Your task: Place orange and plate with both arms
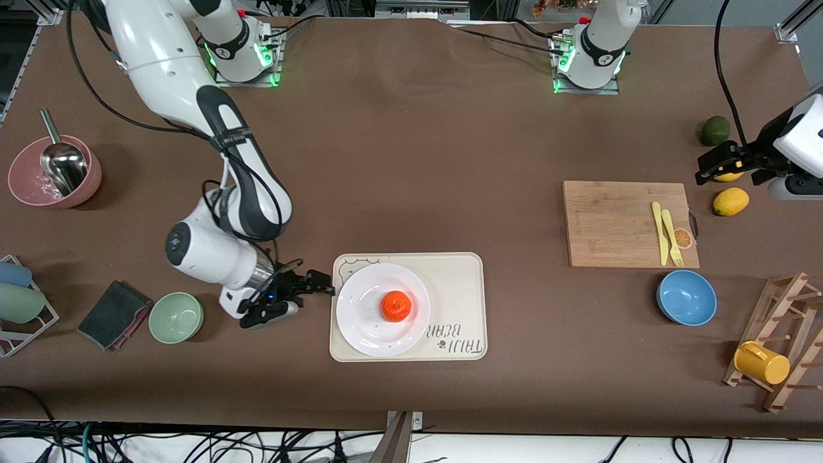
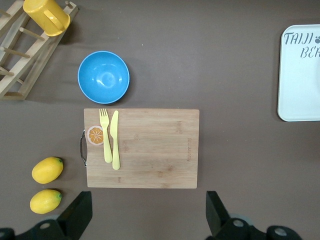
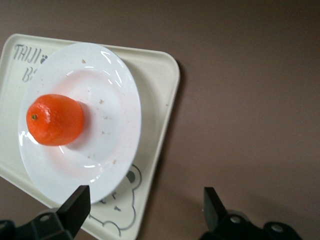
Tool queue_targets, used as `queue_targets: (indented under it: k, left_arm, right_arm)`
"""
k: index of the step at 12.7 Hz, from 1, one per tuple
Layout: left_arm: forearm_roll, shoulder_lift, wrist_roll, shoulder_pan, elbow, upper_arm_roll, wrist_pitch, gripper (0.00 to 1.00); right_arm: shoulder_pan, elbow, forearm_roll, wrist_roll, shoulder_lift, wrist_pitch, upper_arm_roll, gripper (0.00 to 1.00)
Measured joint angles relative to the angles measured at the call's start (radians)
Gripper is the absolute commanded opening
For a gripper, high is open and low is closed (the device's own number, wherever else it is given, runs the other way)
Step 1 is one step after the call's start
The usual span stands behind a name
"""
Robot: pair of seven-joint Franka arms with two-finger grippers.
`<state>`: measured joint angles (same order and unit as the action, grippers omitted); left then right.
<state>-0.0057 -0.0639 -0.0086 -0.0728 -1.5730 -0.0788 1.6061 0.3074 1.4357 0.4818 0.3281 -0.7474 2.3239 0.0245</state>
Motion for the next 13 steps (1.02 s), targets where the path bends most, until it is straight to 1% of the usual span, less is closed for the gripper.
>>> queue_targets:
  k: [1, 2, 5, 6, 7, 8, 11, 13]
  left_arm:
    - [0.000, -0.001, 0.000, 0.000, 0.000, 0.000, 0.001, 1.00]
    - [-0.001, -0.001, 0.000, 0.000, 0.000, 0.000, 0.002, 1.00]
    - [-0.004, -0.003, 0.000, -0.001, 0.001, 0.000, 0.004, 1.00]
    - [-0.004, -0.004, 0.000, -0.001, 0.001, 0.000, 0.004, 1.00]
    - [-0.005, -0.005, 0.000, -0.001, 0.002, 0.000, 0.004, 1.00]
    - [-0.005, -0.006, 0.000, -0.001, 0.002, 0.000, 0.004, 1.00]
    - [-0.005, -0.007, 0.000, -0.002, 0.004, 0.000, 0.004, 1.00]
    - [-0.005, -0.007, 0.000, -0.002, 0.005, 0.000, 0.004, 1.00]
  right_arm:
    - [-0.001, 0.002, -0.097, -0.002, 0.033, -0.069, 0.027, 1.00]
    - [-0.001, 0.004, -0.168, -0.004, 0.064, -0.144, 0.053, 1.00]
    - [-0.001, 0.004, -0.285, -0.029, 0.170, -0.399, 0.166, 1.00]
    - [-0.005, 0.002, -0.338, -0.030, 0.218, -0.483, 0.191, 1.00]
    - [-0.006, 0.002, -0.386, -0.045, 0.272, -0.564, 0.202, 1.00]
    - [-0.004, 0.001, -0.418, -0.081, 0.331, -0.641, 0.203, 1.00]
    - [0.004, 0.002, -0.445, -0.147, 0.488, -0.824, 0.204, 1.00]
    - [0.003, 0.011, -0.452, -0.168, 0.548, -0.875, 0.219, 1.00]
